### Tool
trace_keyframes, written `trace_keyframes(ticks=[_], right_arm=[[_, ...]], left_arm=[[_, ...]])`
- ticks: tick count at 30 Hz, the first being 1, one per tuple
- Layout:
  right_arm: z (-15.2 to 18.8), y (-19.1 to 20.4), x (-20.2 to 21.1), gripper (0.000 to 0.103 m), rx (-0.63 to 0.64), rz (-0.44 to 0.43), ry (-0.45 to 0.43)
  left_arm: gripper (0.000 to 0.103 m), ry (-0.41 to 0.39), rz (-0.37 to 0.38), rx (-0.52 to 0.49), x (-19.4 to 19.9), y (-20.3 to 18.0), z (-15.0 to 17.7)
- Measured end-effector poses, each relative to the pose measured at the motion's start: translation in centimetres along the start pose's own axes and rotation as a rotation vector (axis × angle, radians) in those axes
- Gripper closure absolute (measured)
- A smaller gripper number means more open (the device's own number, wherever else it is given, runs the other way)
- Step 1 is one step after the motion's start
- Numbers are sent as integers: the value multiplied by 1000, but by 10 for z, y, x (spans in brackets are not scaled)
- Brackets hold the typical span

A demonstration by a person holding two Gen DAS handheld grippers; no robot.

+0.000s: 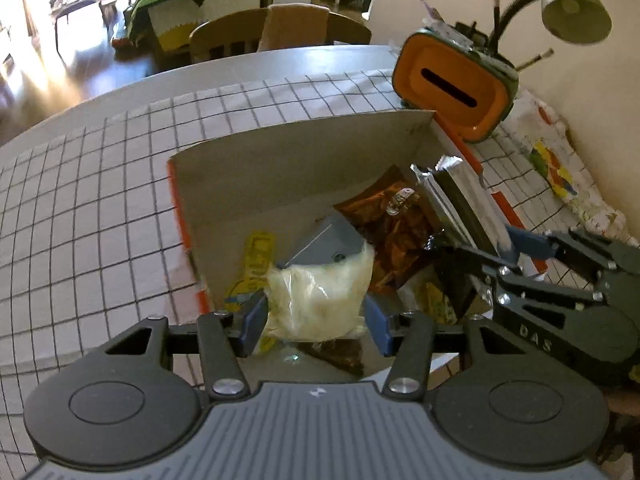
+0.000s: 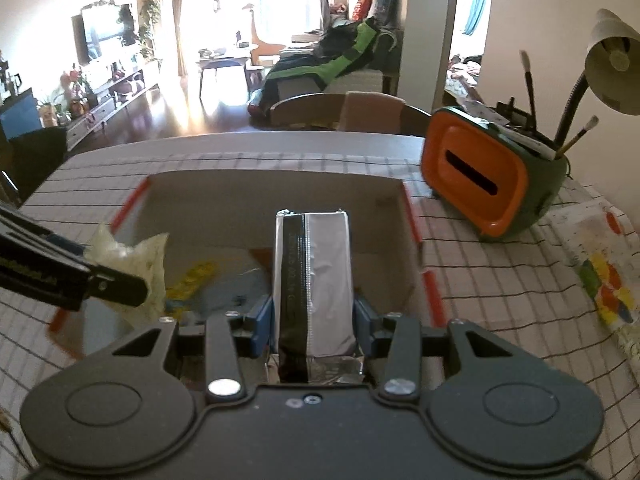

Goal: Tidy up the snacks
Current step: 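Open both tools to drop the cream bag and foil bar into the box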

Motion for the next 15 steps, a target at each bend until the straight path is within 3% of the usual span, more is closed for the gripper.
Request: trace_keyframes(ticks=[4, 15], right_arm=[[2, -12, -11, 61, 6, -7, 29], [3, -17, -25, 61, 37, -18, 43]], left_arm=[[52, 8, -33, -52, -16, -13, -3], [52, 78, -79, -19, -50, -9, 4]])
Point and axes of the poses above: each gripper's, at about its wrist camera, not at the fingertips, and x roughly against the way its jaws point, y to its left, z to its underside, the point moved 6 cm from there along -x, roughly the way its jaws point, and after that the axes turned 4 degrees about x, right-handed, at the moved point
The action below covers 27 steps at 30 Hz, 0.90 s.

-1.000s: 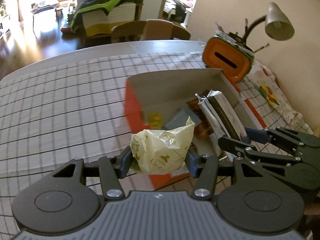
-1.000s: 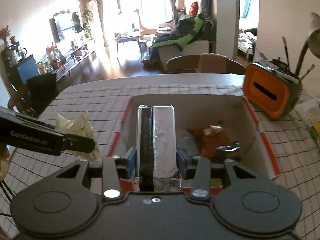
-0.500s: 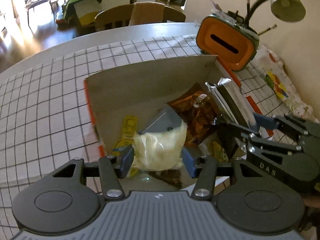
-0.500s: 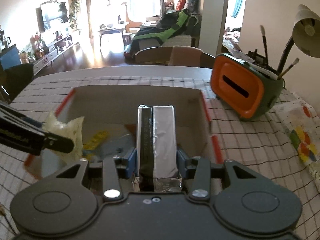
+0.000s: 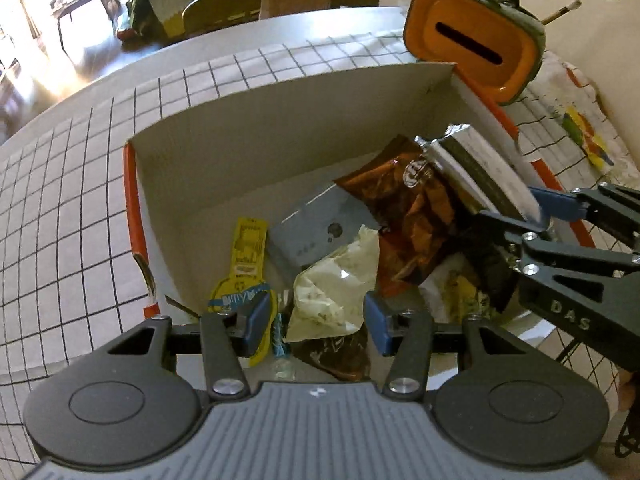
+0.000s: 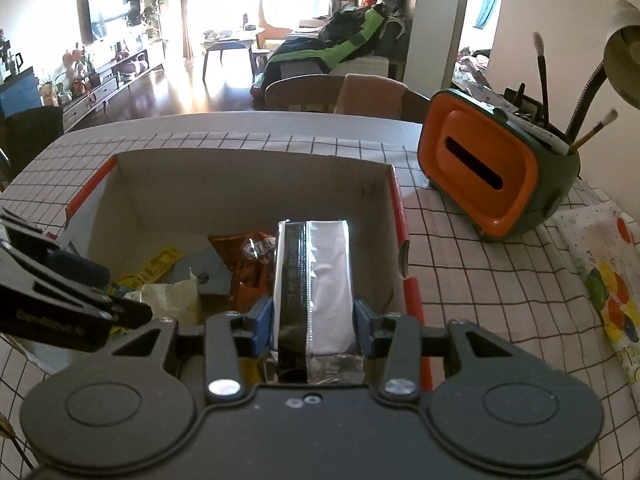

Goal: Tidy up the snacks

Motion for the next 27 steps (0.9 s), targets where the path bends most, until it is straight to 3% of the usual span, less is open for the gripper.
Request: trace_keyframes(ticks=[6, 11, 24, 27], right_arm=[[2, -5, 2, 56, -17, -16, 12], [3, -11, 9, 30, -21, -23, -8], [2, 4, 48, 20, -69, -81, -49], [0, 12, 61, 17, -84, -88, -67]], left_arm=[[52, -19, 7, 16, 3, 0, 3], [52, -52, 13, 30, 16, 0, 8], [44, -160, 48, 7, 64, 5, 17], [36, -195, 52, -1, 77, 7, 20]])
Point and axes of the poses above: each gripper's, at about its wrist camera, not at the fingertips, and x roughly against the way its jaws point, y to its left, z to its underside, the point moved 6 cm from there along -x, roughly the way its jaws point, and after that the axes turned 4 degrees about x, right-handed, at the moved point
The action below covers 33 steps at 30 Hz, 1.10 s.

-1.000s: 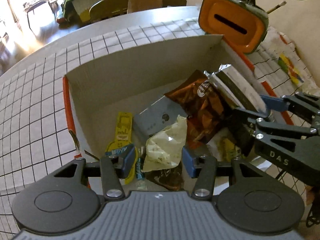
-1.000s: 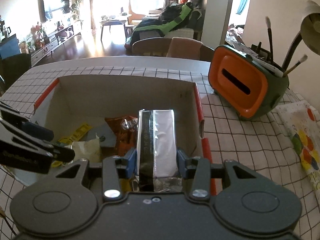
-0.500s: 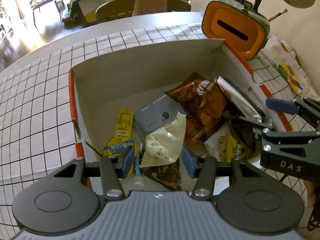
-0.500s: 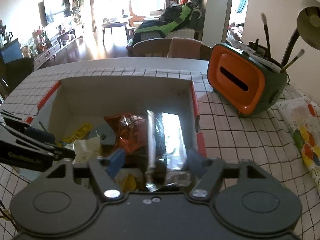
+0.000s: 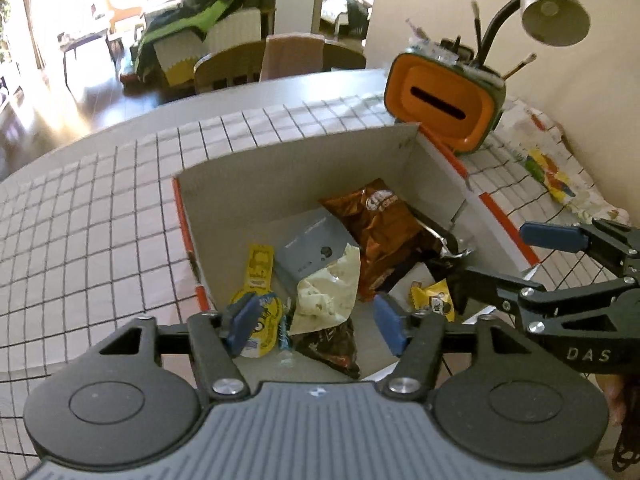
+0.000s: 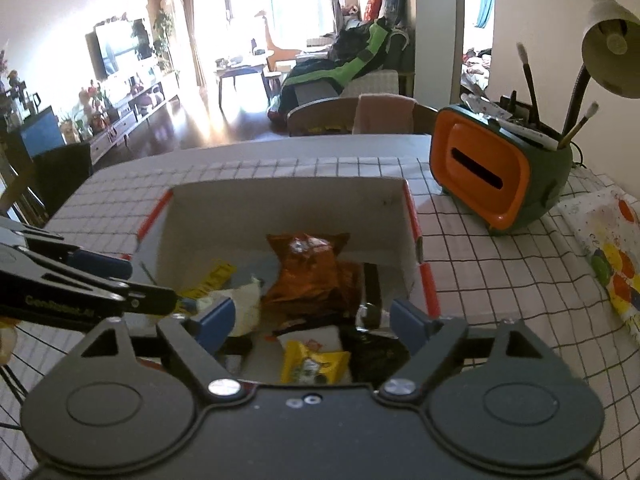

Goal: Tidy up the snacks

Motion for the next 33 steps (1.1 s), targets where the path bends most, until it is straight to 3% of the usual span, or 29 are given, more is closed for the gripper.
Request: trace_keyframes(ticks=[4, 7, 11, 26, 33], right_arm=[[-3, 15, 16, 14, -4, -7, -30], [-5, 24, 27, 5, -17, -10, -49], [-7, 37, 43, 1, -7, -7, -79], [1, 69, 91, 0, -124, -12, -159], [8, 77, 100, 0, -169, 33, -176]], left_arm=[[34, -41, 14, -20, 20, 3, 3], [27, -65, 22, -24, 35, 6, 5], [25, -93, 36, -41, 53, 9, 10], [18, -197, 79, -67, 115, 19, 28], [5, -219, 81, -53, 125, 27, 37]])
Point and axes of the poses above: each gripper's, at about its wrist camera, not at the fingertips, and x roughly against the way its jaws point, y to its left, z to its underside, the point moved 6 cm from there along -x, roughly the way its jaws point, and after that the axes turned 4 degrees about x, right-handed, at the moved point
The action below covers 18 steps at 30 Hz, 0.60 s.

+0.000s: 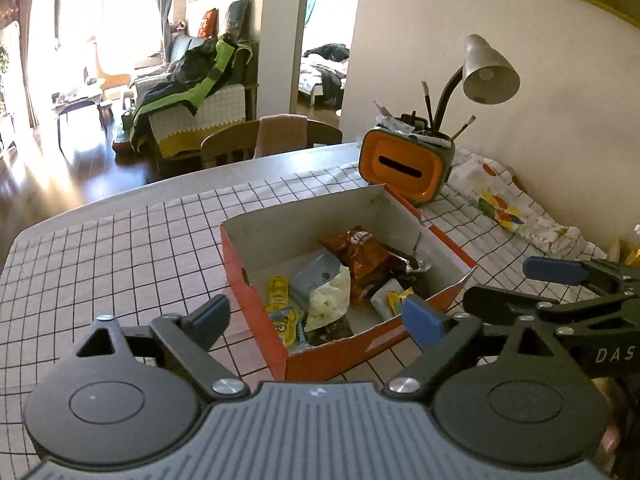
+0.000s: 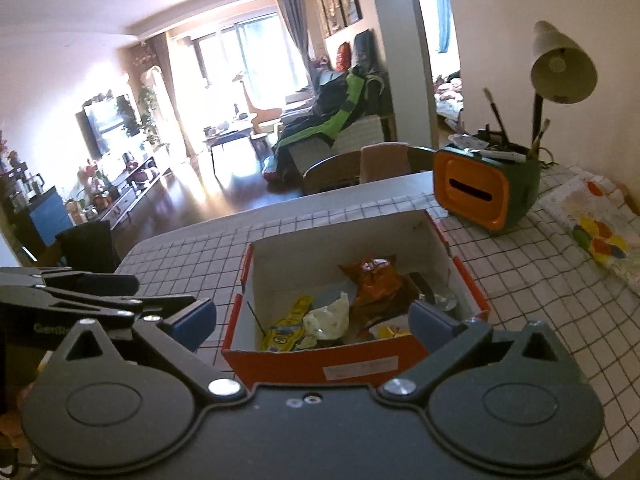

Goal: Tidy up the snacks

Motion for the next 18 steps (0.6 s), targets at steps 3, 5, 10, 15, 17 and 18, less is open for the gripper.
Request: trace_keyframes(ticks=[3, 5, 10, 15, 17, 18], right_arm=[[3, -1, 6, 0, -2, 38, -17], [5, -1, 7, 0, -10, 47, -22], [11, 0, 10, 0, -18, 80, -35], [13, 0, 10, 0, -19, 85, -36], [12, 1, 10, 0, -17, 82, -37], [13, 1, 10, 0, -19, 83, -37]], left_arm=[[2, -10, -1, 16, 3, 2, 2], [2, -14, -6, 20, 4, 2, 2], [2, -9, 3, 38, 6, 0, 5], [2, 1, -8, 47, 4, 0, 8], [2, 3, -15, 55, 3, 1, 8], [2, 2, -18, 57, 3, 2, 8]])
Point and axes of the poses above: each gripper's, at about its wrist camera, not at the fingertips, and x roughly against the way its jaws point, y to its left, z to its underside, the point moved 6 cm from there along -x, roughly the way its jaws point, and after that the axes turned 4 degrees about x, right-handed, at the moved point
